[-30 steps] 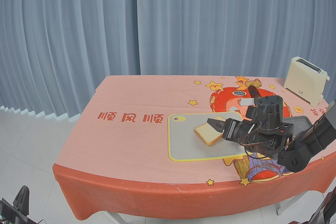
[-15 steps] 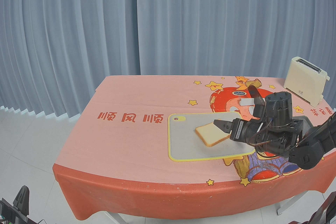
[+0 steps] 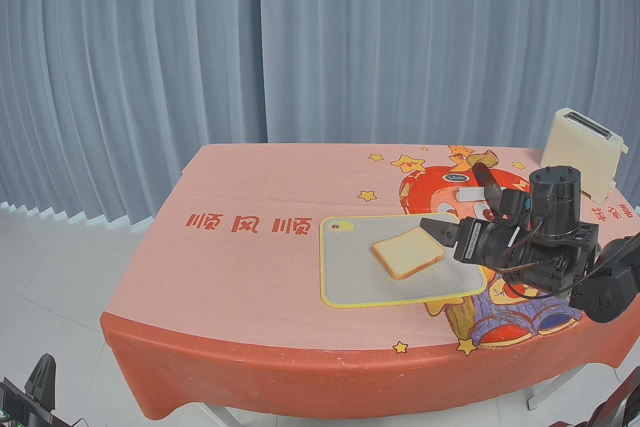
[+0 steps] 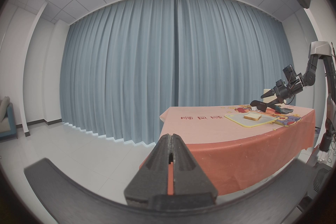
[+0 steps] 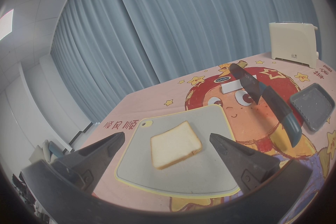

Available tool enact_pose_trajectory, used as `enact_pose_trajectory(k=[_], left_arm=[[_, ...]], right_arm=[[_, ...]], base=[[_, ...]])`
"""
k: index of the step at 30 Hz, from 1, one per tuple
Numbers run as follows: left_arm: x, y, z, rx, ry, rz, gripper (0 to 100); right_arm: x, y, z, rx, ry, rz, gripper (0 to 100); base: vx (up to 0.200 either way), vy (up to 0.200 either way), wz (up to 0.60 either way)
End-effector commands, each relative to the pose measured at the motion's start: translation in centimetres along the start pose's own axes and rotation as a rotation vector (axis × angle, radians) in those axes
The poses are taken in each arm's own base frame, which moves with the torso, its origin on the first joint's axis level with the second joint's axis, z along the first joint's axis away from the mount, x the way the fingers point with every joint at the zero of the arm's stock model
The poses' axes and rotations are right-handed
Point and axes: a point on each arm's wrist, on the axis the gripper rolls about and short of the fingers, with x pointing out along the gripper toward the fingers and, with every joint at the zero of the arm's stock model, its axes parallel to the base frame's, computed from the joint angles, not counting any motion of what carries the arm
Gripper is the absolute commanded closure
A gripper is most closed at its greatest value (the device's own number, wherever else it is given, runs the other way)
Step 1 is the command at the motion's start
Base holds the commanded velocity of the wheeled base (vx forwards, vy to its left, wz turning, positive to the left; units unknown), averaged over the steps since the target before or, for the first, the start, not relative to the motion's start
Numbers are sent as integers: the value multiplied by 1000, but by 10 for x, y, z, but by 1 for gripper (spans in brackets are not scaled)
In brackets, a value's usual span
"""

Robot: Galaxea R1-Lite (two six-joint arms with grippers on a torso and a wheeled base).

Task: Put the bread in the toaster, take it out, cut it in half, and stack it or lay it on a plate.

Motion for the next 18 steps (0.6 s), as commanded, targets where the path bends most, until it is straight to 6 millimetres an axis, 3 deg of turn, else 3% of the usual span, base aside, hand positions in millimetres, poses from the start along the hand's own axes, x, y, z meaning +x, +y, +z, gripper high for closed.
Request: enact_pose_trajectory(k=[1,9,18], left_arm=[[0,0,-5,0,1,0,100],[0,0,-5,0,1,0,100],[0,0,-5,0,1,0,100]], right_arm=[[-1,1,3,1,-20,-2,0],[-8,3,9,-43,-54,14,0],[-35,2,29,-140,-206,53,0]], base=[[0,0,0],[0,0,0],[0,0,0]])
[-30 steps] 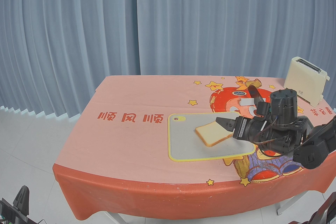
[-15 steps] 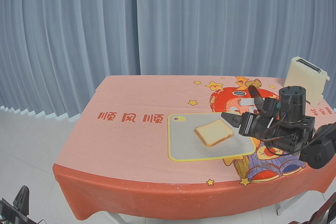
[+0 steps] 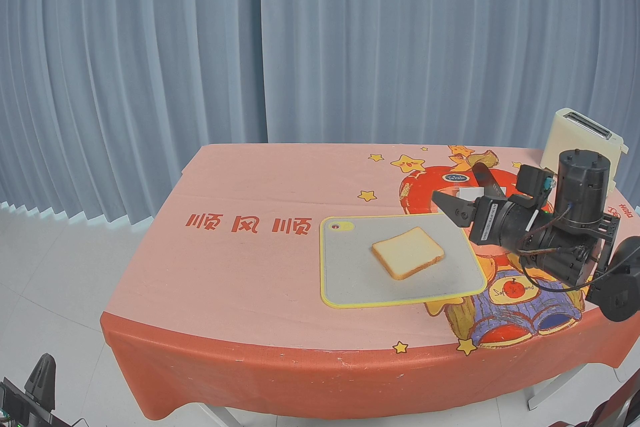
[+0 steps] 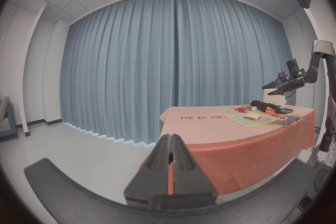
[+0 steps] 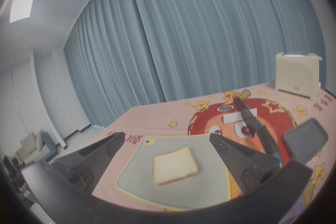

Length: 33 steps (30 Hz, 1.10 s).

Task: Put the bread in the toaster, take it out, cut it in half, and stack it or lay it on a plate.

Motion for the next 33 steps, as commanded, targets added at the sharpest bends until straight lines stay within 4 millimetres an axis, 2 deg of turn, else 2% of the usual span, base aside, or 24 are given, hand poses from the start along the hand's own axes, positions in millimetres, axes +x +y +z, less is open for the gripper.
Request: enact_pose_trajectory(k=[1,6,27,33], left_arm=[[0,0,-5,0,1,0,100],[0,0,-5,0,1,0,100],[0,0,-5,0,1,0,100],[0,0,-5,0,1,0,100]], right_arm=[[-17,-4,12,-28,-69,6,0],[-29,-9,25,-56,-134,-8,0],[-34,-39,39,-112,-185,-131,0],[-34,-42,37,-124,-168,-144,0]], base=[[0,0,0],[0,0,0],[0,0,0],[0,0,0]])
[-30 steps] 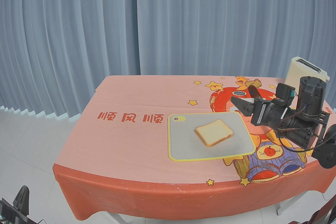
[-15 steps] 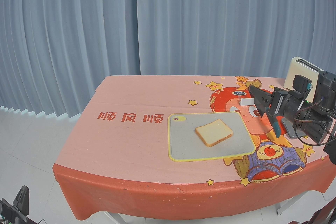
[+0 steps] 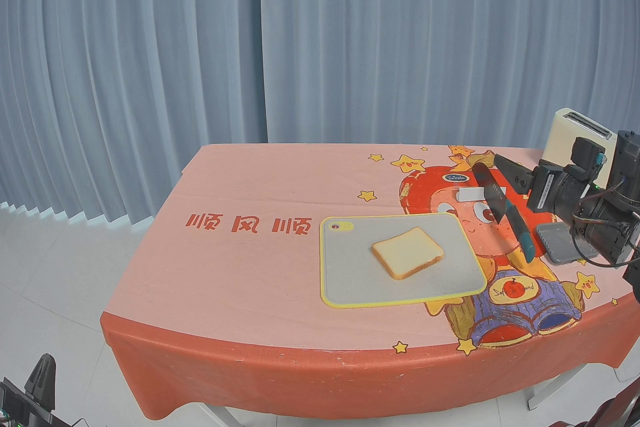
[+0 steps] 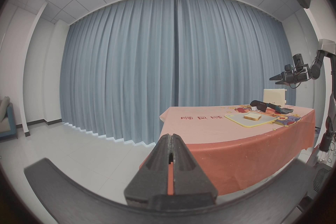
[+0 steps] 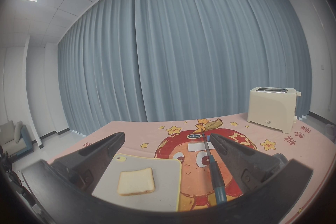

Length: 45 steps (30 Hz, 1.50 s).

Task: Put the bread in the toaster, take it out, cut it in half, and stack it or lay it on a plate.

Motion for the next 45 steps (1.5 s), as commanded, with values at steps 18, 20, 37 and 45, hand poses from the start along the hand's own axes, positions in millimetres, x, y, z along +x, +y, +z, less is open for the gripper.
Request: enact_pose_trajectory(k=[18,20,37,45], left_arm=[[0,0,-5,-1,1,1,100],[0,0,-5,-1,1,1,100],[0,0,-5,-1,1,1,100],[0,0,-5,-1,1,1,100]], right_arm=[[7,-38,3,-31,0,-141,0],[8,-44,4,-28,-1,-162,0],[20,-68,-13,-64,77,-199,0],[18,-60,-16,-70,86,-169,0]], base=[[0,0,0],[0,0,0],[0,0,0],[0,0,0]])
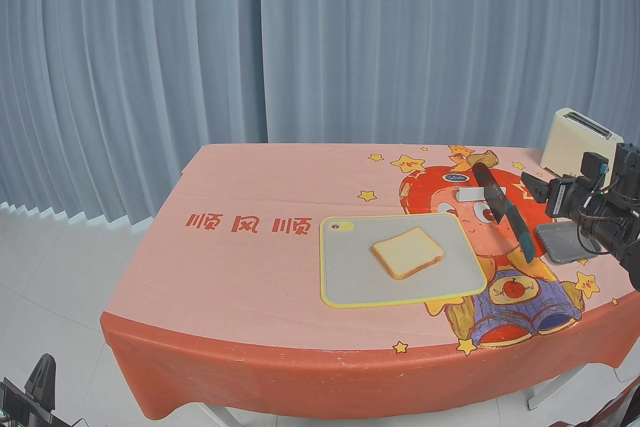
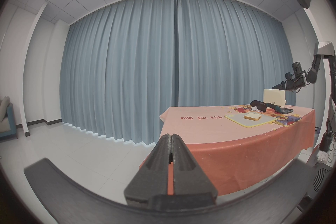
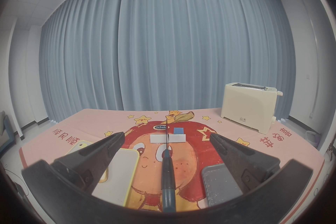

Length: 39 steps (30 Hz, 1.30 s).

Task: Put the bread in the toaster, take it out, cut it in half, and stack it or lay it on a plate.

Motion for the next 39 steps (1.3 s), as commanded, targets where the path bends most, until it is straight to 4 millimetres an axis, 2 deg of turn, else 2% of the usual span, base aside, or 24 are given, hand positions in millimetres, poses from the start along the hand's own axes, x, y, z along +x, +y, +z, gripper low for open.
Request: enact_pose_trajectory(k=[1,13,25,30,39], left_arm=[[0,0,-5,-1,1,1,100],[0,0,-5,-1,1,1,100],[0,0,-5,-1,1,1,100],[0,0,-5,-1,1,1,100],[0,0,-5,-1,1,1,100]], right_arm=[[-1,2,-1,-2,3,7,0],[13,1,-11,-5,48,-2,0],[33,-2,-31,-9,126,-18,0],[48,-2,-45,-17,133,-24,0],[54,-1,-51,-32,137,-28,0]], base=[[0,0,0],[0,0,0],[0,0,0],[0,0,0],[0,0,0]])
